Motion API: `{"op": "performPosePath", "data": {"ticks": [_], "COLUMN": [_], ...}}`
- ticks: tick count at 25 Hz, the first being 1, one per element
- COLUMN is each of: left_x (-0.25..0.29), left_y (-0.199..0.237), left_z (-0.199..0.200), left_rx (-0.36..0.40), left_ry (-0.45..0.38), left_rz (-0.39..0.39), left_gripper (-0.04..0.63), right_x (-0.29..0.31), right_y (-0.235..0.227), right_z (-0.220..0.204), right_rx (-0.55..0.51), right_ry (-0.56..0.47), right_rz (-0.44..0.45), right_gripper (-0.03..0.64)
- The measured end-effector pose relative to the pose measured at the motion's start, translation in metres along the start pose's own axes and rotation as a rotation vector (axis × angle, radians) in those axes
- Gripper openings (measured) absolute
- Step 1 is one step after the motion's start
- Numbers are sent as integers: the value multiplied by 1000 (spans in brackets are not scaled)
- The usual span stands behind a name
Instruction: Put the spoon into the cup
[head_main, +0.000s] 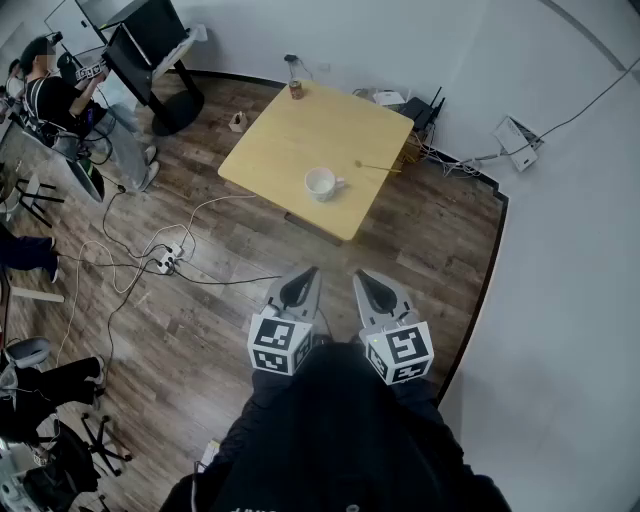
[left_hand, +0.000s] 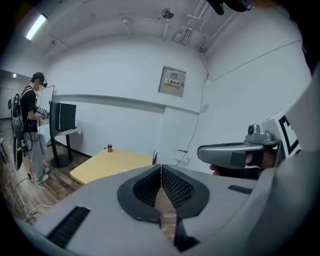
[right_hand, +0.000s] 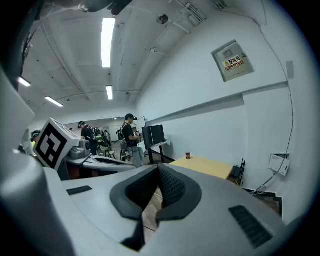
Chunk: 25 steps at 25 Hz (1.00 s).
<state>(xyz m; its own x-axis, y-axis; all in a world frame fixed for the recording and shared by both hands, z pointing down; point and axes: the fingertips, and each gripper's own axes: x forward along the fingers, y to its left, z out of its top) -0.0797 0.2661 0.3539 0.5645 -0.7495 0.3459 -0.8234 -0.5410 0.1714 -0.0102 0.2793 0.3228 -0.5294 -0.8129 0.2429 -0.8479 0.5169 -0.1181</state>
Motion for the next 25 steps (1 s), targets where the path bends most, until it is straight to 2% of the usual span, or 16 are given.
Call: {"op": "performPosePath", "data": {"ticks": [9,17,25], "left_x": [-15,-24,-27], "left_y": [17,26,40], "left_z": [-10,-32,-59], "left_rx": [13,-10,-55], "left_ry": [9,41,84], "left_rz": [11,-15,-12], "left_gripper": [35,35,35], "right_x": [10,10,14], "right_y": [20,35,33], "right_z": [-5,-22,-58], "right_rx": [-17,61,114], "right_ry": [13,7,100], "right_rz": [6,30,-7], "right_gripper": [21,21,21]}}
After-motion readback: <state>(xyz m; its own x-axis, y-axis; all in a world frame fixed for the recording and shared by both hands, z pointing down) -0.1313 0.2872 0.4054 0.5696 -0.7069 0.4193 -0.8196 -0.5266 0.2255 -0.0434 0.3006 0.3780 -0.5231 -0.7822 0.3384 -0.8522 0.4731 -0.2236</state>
